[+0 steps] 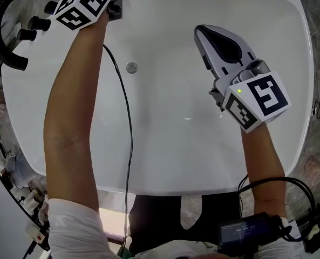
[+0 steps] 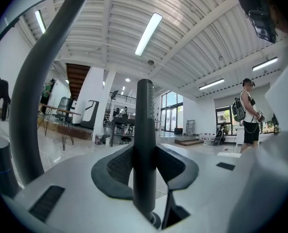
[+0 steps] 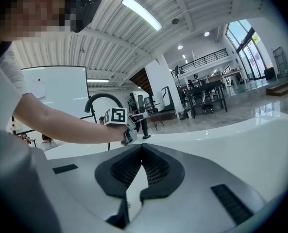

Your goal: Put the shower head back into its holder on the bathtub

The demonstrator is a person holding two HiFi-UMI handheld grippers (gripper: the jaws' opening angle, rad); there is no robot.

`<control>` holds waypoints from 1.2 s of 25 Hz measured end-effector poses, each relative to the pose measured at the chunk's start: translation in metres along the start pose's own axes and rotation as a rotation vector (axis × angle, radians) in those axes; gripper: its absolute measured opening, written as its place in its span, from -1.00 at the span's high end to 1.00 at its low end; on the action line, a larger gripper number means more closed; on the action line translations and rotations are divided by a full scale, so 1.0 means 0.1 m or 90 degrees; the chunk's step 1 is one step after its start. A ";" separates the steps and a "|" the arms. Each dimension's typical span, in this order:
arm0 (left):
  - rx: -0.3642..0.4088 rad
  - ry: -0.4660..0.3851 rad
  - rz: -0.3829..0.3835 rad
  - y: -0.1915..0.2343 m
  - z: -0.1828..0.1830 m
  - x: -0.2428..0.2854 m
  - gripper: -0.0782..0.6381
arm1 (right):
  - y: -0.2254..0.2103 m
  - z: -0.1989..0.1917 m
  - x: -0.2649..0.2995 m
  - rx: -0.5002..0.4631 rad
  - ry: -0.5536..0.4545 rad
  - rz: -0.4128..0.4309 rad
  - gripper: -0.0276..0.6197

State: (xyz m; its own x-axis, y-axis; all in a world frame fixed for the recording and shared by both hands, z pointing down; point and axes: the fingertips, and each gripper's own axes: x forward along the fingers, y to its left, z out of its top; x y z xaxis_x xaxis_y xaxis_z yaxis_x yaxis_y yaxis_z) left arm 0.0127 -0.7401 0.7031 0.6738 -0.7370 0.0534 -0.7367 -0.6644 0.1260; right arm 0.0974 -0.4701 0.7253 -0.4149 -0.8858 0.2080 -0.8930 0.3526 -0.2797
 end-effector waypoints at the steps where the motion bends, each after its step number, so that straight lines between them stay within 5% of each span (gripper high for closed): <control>1: -0.001 -0.003 -0.002 -0.01 0.02 0.00 0.38 | 0.01 -0.02 0.00 0.003 0.002 0.001 0.88; 12: 0.039 0.015 0.002 -0.05 -0.07 -0.01 0.38 | 0.17 -0.07 0.07 0.003 0.018 0.017 0.88; 20: 0.011 -0.010 0.032 -0.11 -0.09 -0.12 0.38 | 0.15 -0.13 0.00 0.021 0.017 0.006 0.88; 26: 0.019 0.009 0.029 -0.18 -0.20 -0.10 0.38 | 0.15 -0.18 -0.02 0.025 0.020 0.006 0.88; 30: 0.057 0.071 0.030 -0.25 -0.39 -0.05 0.38 | 0.13 -0.24 -0.12 0.033 0.020 -0.001 0.88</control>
State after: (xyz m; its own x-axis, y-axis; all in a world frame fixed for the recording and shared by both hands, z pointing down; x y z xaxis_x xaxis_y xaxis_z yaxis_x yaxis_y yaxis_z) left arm 0.0298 -0.7150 0.7388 0.6370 -0.7525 0.1673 -0.7664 -0.6415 0.0326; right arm 0.0865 -0.4474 0.7420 -0.4190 -0.8763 0.2379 -0.8839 0.3337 -0.3278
